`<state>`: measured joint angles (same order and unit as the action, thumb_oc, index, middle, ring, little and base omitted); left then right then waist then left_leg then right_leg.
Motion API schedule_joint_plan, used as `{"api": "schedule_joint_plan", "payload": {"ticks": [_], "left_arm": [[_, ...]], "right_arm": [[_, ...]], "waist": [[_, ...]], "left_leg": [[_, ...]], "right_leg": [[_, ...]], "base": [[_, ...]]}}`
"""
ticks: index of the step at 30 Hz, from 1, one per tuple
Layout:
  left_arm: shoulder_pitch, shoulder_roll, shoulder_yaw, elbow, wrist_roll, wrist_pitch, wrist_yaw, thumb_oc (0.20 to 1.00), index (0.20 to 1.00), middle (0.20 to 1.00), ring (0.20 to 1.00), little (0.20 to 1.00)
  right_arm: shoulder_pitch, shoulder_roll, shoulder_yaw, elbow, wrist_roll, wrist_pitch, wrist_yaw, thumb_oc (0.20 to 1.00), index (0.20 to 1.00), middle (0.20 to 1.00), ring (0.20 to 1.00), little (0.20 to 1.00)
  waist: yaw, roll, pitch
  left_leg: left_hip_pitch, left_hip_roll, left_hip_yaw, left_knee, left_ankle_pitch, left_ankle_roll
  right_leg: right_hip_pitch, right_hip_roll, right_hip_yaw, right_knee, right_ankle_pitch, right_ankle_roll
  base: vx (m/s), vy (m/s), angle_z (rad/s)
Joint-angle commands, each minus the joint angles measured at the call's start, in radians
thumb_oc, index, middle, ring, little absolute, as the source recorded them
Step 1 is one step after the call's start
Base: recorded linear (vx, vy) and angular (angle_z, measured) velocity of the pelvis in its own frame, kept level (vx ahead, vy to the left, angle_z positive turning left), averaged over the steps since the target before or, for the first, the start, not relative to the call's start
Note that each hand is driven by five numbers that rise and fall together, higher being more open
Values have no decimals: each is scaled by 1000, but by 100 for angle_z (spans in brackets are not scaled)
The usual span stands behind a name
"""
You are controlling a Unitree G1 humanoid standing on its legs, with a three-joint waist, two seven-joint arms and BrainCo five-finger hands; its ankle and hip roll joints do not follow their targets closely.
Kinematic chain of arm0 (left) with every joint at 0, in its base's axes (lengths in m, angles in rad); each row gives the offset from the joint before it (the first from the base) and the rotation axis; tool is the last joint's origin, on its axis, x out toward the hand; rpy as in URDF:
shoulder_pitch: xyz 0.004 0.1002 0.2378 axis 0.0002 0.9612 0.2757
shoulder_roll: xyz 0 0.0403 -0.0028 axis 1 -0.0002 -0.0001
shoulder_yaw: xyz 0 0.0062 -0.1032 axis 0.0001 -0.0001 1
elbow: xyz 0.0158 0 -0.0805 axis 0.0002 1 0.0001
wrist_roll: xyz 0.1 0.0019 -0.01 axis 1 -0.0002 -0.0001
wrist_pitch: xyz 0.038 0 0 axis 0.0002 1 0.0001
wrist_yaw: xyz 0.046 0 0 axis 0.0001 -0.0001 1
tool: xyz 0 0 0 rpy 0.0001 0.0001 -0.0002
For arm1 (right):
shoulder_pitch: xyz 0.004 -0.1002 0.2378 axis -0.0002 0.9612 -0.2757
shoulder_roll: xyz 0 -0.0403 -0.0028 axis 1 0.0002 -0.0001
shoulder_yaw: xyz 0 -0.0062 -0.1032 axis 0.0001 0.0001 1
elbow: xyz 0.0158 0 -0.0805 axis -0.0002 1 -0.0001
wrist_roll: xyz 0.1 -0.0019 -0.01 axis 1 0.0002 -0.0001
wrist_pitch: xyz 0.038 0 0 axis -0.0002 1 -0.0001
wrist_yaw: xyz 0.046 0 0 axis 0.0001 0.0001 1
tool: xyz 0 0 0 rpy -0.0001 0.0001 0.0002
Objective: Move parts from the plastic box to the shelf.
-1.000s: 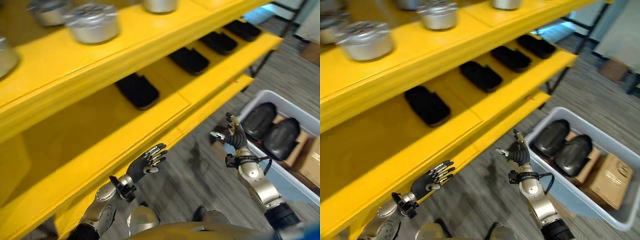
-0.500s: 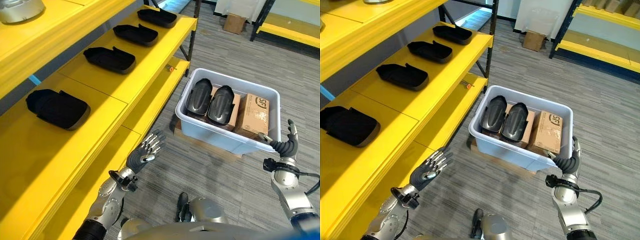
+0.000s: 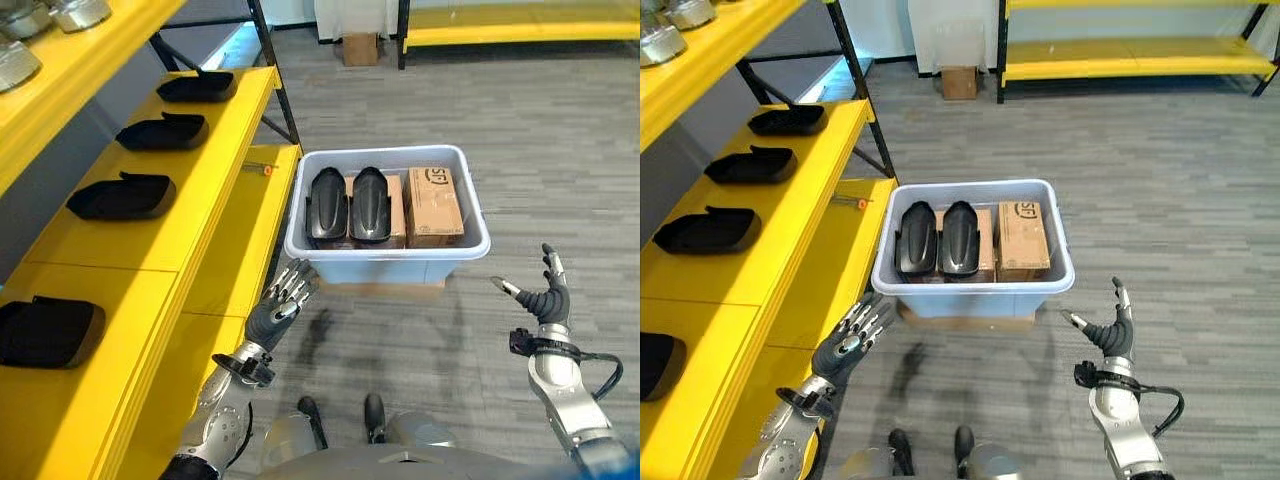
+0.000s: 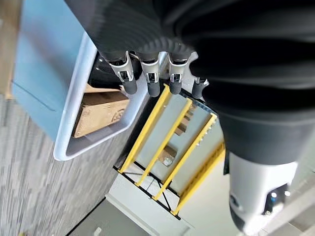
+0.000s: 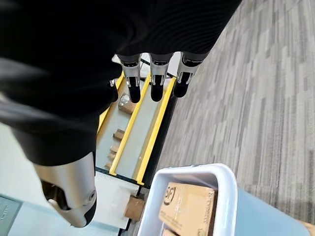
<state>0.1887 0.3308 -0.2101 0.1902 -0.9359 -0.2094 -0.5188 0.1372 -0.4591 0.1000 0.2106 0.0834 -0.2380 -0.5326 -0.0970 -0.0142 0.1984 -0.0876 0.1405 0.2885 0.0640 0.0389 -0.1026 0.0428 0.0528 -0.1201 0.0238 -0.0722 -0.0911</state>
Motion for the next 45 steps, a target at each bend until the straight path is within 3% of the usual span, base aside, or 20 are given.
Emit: {"api": "schedule_joint_plan", "payload": {"ticks": [1,3,7,10,13,18,22,23,25,27,28,31,32,34,35,37,38,41,45], "left_arm": [[-17,21,8,-48,48,-10,-24,1000,1000,1000,1000,1000],[-28,30,4,-42,71,-17,-6,1000,1000,1000,1000,1000],[-34,50,1,-39,167,-55,28,1000,1000,1000,1000,1000],[-62,74,-25,-39,225,-57,42,1000,1000,1000,1000,1000],[-90,95,-58,-38,238,-13,27,1000,1000,1000,1000,1000],[-97,117,-70,-60,249,3,36,1000,1000,1000,1000,1000],[-100,119,-71,-47,249,1,30,1000,1000,1000,1000,1000],[-103,119,-71,-44,254,4,26,1000,1000,1000,1000,1000],[-101,131,-73,-52,268,-43,-8,1000,1000,1000,1000,1000],[-103,131,-79,-63,269,-58,2,1000,1000,1000,1000,1000],[-101,130,-91,-63,283,-74,23,1000,1000,1000,1000,1000],[-106,135,-86,-67,263,-56,35,1000,1000,1000,1000,1000],[-110,140,-88,-68,271,-60,36,1000,1000,1000,1000,1000],[-109,148,-107,-55,298,-68,9,1000,1000,1000,1000,1000],[-99,147,-120,-46,291,-65,-43,1000,1000,1000,1000,1000],[-74,145,-142,-39,259,-77,-84,1000,1000,1000,1000,1000],[-55,140,-137,-45,282,-77,15,1000,1000,1000,1000,1000],[-32,125,-116,-25,324,-69,36,1000,1000,1000,1000,1000],[-16,122,-111,-14,308,-105,6,1000,1000,1000,1000,1000]], "right_arm": [[-78,-28,-18,-57,12,-60,5,1000,1000,1000,1000,1000],[-74,-27,-10,-77,24,-39,20,1000,1000,1000,1000,1000],[-79,-27,22,-80,62,-23,63,1000,1000,1000,1000,1000],[-72,-28,37,-89,85,-23,80,1000,1000,1000,1000,1000],[-82,-9,54,-95,102,-23,112,1000,1000,1000,1000,1000],[-132,7,74,-100,123,8,135,1000,1000,1000,1000,1000],[-160,26,76,-101,137,17,135,1000,1000,1000,1000,1000],[-168,32,76,-100,129,19,144,1000,1000,1000,1000,1000],[-195,47,103,-116,83,27,150,1000,1000,1000,1000,1000],[-220,56,115,-108,76,30,132,1000,1000,1000,1000,1000],[-242,66,123,-88,81,28,130,1000,1000,1000,1000,1000],[-256,74,125,-88,77,38,137,1000,1000,1000,1000,1000],[-255,78,127,-101,78,51,137,1000,1000,1000,1000,1000],[-249,91,132,-103,98,50,149,1000,1000,1000,1000,1000],[-243,98,132,-106,99,60,168,1000,1000,1000,1000,1000],[-237,90,135,-95,96,61,191,1000,1000,1000,1000,1000],[-236,78,144,-75,71,60,207,1000,1000,1000,1000,1000],[-227,53,153,-88,40,78,221,1000,1000,1000,1000,1000],[-254,8,161,-47,15,67,204,1000,1000,1000,1000,1000]], "waist": [[42,3,24],[47,5,28],[54,12,27],[36,13,11],[24,13,-17],[36,17,-44],[50,10,-48],[55,5,-45],[81,10,-25],[103,15,-14],[116,14,-9],[117,-4,-4],[109,-18,6],[98,-42,14],[96,-43,18],[93,-30,18],[101,-23,9],[107,-22,-8],[112,-11,6]], "left_leg": [[-11,78,-21,-11,132,-28],[-38,98,-28,-23,161,-35],[-16,84,-63,-29,138,-21],[41,50,-34,-31,80,4],[111,4,-21,-65,34,31],[159,-34,-12,-105,2,63],[164,-57,-8,-96,-23,95],[168,-69,-10,-95,-29,108],[192,-92,2,-101,-48,151],[211,-95,14,-108,-58,161],[231,-89,37,-116,-62,150],[264,-85,50,-119,-91,121],[270,-79,61,-114,-95,114],[292,-71,68,-113,-127,104],[306,-53,84,-114,-128,95],[312,-16,92,-109,-104,70],[305,7,102,-96,-82,52],[286,42,106,-72,-66,28],[219,125,96,11,-50,4]], "right_leg": [[43,-105,-22,26,17,130],[58,-113,-21,40,6,131],[68,-119,-3,83,-19,134],[71,-123,-6,87,-23,139],[68,-128,-10,78,-11,151],[45,-142,-25,95,-8,169],[18,-143,-33,197,-18,173],[1,-148,-37,237,2,182],[-110,-199,-82,539,80,232],[-161,-260,-119,635,139,242],[-167,-316,-163,566,167,244],[-154,-365,-185,334,224,276],[-149,-374,-184,184,283,282],[-171,-416,-152,84,387,320],[-180,-424,-157,79,386,330],[-114,-388,-184,33,309,316],[-60,-351,-223,16,248,294],[-33,-313,-236,27,183,259],[-73,-295,-246,129,95,208]], "base": [[170,123,-24],[161,149,-46],[133,181,-57],[113,239,-40],[168,241,5],[123,187,1],[79,140,-3],[73,201,-8],[79,231,-29],[127,57,-51],[180,-153,-64],[171,-253,-41],[187,-347,-26],[226,-448,-11],[249,-388,2],[308,-363,5],[295,-305,7],[282,-303,8],[127,-237,-15]]}}
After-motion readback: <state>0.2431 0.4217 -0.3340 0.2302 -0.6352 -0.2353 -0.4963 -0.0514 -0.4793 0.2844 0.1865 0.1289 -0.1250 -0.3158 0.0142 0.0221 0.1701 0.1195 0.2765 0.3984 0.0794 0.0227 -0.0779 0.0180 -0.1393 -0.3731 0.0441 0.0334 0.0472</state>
